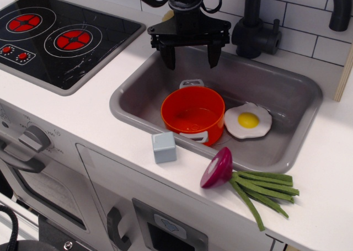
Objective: Put beet in pot sink
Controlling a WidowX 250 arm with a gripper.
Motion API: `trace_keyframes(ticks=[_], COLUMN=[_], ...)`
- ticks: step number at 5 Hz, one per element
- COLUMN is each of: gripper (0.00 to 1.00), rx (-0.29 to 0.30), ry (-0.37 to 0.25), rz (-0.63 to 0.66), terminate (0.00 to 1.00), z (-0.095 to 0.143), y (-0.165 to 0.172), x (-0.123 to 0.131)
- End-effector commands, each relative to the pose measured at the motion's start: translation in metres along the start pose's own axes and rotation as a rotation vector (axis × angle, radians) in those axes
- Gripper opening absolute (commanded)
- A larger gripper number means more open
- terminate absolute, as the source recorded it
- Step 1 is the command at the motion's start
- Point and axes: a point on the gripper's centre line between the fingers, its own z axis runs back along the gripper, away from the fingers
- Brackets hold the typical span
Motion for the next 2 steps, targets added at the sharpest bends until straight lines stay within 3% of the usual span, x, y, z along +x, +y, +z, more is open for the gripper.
trace_keyframes(ticks=[1,2], gripper=[1.0,1.0], rx=[0.0,-0.064], ry=[0.0,0.011], rz=[0.0,-0.214], terminate=[0.0,0.0], z=[0.0,0.019], y=[0.0,-0.013], x=[0.0,-0.008])
